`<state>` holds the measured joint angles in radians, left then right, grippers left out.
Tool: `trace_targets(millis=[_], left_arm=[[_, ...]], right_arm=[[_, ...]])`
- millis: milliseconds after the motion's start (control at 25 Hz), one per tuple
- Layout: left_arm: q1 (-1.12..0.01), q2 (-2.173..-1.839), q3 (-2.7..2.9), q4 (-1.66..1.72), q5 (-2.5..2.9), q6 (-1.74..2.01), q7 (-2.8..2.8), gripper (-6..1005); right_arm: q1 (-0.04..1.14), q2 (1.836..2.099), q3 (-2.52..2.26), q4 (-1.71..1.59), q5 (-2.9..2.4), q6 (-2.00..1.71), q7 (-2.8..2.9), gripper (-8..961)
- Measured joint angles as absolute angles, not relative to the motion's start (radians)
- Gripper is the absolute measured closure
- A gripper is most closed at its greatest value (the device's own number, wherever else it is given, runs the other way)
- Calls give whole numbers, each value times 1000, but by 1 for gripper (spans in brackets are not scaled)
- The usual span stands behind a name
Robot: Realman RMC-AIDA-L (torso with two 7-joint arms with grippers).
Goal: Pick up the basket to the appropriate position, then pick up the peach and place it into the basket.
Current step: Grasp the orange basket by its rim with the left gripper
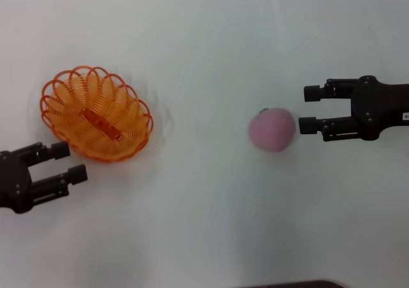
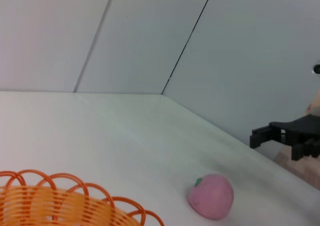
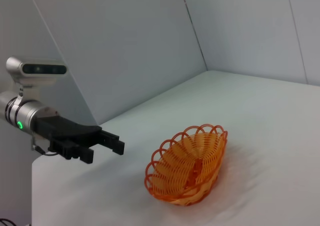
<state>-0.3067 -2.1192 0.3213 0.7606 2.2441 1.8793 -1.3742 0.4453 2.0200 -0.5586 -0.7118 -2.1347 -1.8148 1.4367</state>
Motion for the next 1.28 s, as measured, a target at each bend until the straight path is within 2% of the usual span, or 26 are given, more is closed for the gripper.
trace_targets(millis=[120,360,800,1080,1280], left_arm=[[-329,-2110,320,768,2242,1880,-1446,281],[-418,-2070,319,803,2209,1948,-1604,282],[-611,-1989,355,1055,2170,1944,-1974,283],[-741,-1925,511,1166,2297,1854,-2143,284],[-848,-1918,670,1138,2526,1795,-2217,293]], right_arm=[[446,2020,-557,-712,-2134,-1815,1436,144],[448,2022,-557,-712,-2132,-1813,1433,145],[451,2030,-533,-712,-2132,-1815,1430,147],[471,2029,-531,-712,-2132,-1817,1433,149],[474,2032,-531,-712,-2131,-1818,1434,150]])
